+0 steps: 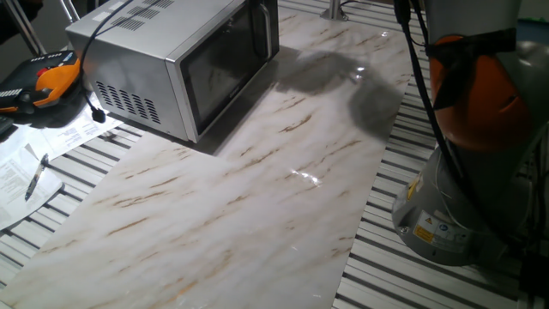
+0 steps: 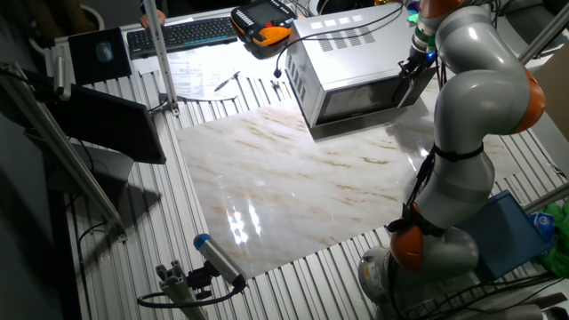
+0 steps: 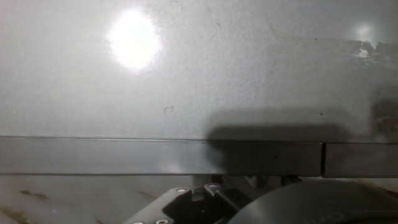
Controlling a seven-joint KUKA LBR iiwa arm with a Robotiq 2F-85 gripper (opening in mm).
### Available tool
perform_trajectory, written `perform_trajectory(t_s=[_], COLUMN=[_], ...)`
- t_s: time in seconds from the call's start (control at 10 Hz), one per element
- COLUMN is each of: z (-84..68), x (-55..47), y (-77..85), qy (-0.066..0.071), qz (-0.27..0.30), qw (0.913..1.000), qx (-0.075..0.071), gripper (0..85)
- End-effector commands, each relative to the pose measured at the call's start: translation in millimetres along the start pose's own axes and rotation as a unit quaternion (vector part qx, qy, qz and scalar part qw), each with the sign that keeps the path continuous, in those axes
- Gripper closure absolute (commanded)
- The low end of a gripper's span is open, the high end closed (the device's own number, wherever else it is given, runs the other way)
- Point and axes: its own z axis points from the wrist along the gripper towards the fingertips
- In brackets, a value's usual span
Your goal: Open the microwave door
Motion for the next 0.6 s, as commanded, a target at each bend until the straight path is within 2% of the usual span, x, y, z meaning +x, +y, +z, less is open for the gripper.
perform_trajectory(t_s=[0.0,0.5], z=[3.6,15.9], x=[1.2,0.8], y=[1.4,0.8], qy=[0.000,-0.008], qz=[0.000,-0.007], qw=[1.0000,0.9998], qx=[-0.003,-0.014], gripper=[51.0,51.0])
